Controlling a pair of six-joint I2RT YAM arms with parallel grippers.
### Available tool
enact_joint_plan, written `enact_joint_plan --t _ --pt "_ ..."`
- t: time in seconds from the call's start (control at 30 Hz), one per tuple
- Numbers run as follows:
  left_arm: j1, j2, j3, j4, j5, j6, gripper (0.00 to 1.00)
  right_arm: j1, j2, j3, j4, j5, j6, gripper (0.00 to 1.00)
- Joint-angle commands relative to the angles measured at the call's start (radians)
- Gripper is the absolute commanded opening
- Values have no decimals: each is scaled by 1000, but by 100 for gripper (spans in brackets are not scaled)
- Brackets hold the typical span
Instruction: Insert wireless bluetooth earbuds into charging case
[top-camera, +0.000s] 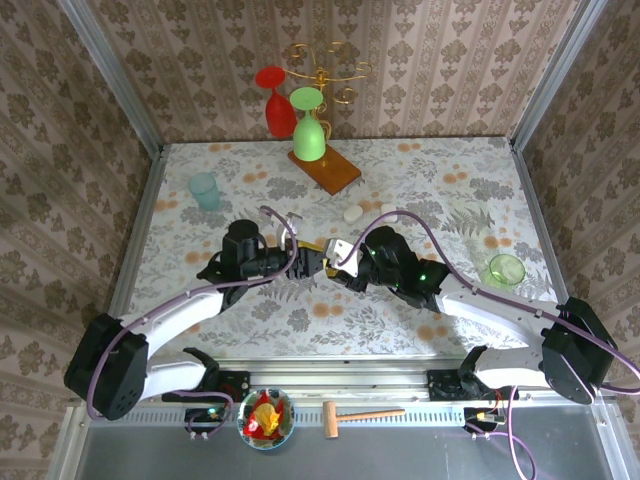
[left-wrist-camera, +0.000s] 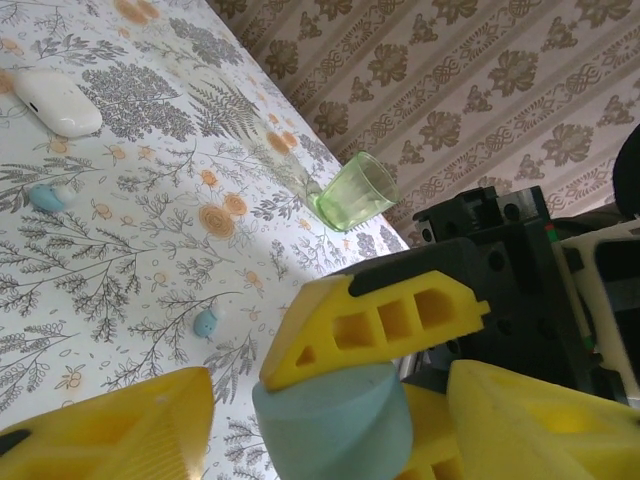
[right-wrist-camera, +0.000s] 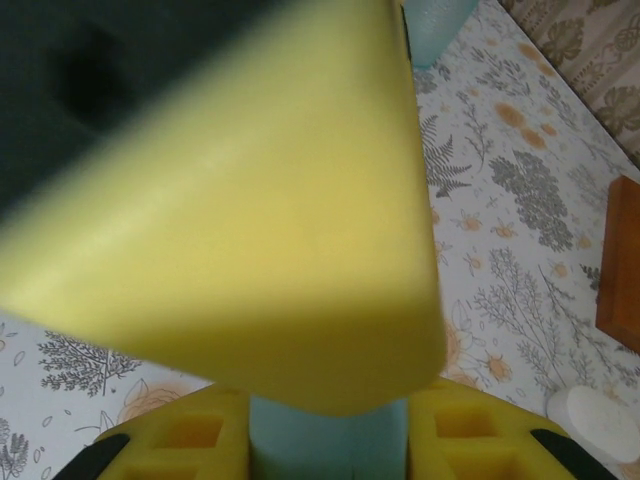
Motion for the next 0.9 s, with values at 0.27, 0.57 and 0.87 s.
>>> enact_joint_plan --t 0.27,0.57,0.87 --pt "-39 59 52 46 62 -29 57 3 -4 35 68 -19 -50 19" --pt "-40 89 54 13 80 -17 49 -9 13 45 113 11 -68 20" --pt "-40 87 46 7 65 -12 49 -20 46 59 166 72 -48 20"
